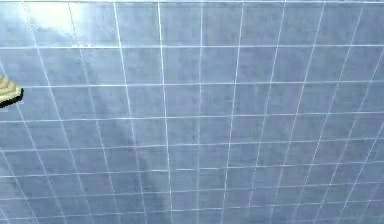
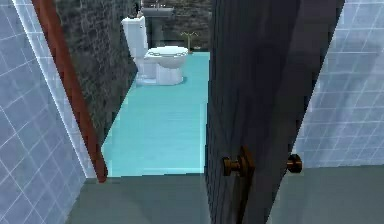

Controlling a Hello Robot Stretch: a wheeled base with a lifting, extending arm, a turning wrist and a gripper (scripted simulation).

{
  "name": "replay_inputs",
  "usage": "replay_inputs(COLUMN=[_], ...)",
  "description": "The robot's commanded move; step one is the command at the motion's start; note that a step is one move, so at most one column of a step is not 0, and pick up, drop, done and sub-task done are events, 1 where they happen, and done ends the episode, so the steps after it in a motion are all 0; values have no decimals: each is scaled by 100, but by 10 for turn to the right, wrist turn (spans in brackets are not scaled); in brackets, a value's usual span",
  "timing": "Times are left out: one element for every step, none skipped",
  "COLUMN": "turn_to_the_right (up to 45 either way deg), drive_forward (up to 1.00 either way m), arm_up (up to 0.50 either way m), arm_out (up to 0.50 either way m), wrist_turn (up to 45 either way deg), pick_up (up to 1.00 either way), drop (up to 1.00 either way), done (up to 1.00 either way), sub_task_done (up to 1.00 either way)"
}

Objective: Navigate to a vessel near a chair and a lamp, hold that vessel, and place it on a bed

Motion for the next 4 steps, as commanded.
replay_inputs(turn_to_the_right=[450,270,0,120], drive_forward=[0,0,70,0], arm_up=[0,0,0,0], arm_out=[0,0,0,0], wrist_turn=[0,0,0,0], pick_up=[0,0,0,0], drop=[0,0,0,0], done=[0,0,0,0], sub_task_done=[0,0,0,0])
